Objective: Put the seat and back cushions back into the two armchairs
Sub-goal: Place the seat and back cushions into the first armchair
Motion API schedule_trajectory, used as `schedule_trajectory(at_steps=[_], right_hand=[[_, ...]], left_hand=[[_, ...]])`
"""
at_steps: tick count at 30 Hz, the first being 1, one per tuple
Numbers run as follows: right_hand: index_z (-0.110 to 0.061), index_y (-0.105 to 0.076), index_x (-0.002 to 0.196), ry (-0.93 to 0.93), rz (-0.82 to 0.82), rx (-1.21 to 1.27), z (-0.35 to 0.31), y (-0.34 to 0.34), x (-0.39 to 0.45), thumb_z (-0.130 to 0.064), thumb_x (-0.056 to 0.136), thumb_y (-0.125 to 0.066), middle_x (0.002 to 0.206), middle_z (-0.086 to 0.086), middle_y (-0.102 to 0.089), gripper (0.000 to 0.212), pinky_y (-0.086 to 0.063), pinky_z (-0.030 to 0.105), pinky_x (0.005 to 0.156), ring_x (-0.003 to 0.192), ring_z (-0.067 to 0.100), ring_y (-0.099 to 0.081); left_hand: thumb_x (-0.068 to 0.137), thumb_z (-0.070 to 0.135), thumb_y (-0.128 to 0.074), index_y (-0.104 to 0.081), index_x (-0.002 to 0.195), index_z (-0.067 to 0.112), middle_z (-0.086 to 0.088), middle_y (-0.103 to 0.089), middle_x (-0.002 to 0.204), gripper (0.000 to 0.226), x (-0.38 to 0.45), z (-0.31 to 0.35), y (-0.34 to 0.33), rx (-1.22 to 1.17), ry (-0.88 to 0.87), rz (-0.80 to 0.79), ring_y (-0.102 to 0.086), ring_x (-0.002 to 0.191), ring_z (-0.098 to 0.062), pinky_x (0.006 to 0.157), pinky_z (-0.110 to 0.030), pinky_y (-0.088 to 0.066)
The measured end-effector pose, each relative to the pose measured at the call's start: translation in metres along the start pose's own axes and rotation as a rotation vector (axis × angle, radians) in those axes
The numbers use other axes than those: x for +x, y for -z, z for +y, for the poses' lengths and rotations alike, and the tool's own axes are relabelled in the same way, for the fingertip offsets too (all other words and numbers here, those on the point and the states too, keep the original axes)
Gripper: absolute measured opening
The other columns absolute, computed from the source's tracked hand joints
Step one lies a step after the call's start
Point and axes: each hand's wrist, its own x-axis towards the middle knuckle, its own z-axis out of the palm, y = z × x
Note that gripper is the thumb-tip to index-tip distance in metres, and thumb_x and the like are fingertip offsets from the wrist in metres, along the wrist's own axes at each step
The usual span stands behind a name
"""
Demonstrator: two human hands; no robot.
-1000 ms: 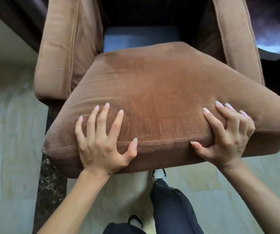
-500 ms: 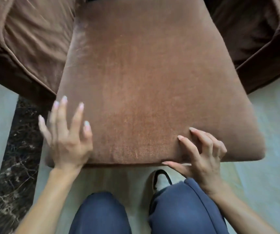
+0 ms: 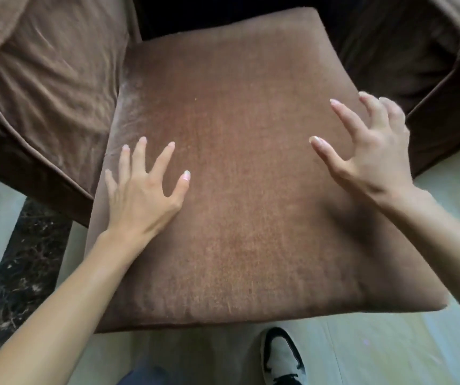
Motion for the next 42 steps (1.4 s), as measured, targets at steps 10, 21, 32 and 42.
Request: schedule_trajectory(at_steps=[10,21,32,42], right_hand=[[-0.054,0.006,0.158,-0.122,-0.462,-0.086,0.018,-0.054,0.049,-0.096,0.08,-0.018,0.173,0.012,0.012,0.092,0.003,0.055,0.129,0.159,0.039,0.011],[-0.06,0.003,0.156,-0.15,-0.442,-0.017,0.047,-0.105,0.05,-0.099,0.076,-0.012,0.174,0.0,0.01,0.09,-0.005,0.05,0.13,0.16,0.028,0.004],[-0.058,-0.019,0.154,-0.225,-0.471,-0.038,0.041,-0.089,0.075,-0.096,0.078,-0.023,0.166,0.011,-0.022,0.086,-0.024,0.053,0.123,0.151,0.035,-0.022],[-0.056,0.015,0.155,-0.279,-0.43,-0.064,0.016,-0.149,0.132,-0.095,0.081,-0.016,0.17,0.021,0.016,0.089,0.006,0.065,0.124,0.157,0.045,0.013]], left_hand=[[0.083,0.091,-0.023,-0.001,0.152,0.061,0.003,0.012,0.171,0.079,0.098,0.065,-0.032,0.017,-0.065,-0.168,0.013,0.156,-0.034,0.117,-0.075,-0.001],[0.078,0.096,-0.014,0.007,0.151,0.063,-0.002,0.019,0.169,0.082,0.119,0.078,-0.08,0.113,-0.072,-0.129,0.021,0.152,-0.044,0.109,-0.083,0.004],[0.076,0.097,-0.012,0.004,0.152,0.061,-0.008,0.01,0.17,0.086,0.135,0.086,-0.071,0.14,-0.067,-0.182,0.011,0.153,-0.048,0.112,-0.08,0.003],[0.073,0.101,-0.01,0.009,0.15,0.062,-0.007,0.024,0.168,0.089,0.166,0.103,-0.093,0.114,-0.023,-0.117,0.023,0.148,-0.054,0.108,-0.083,0.008]])
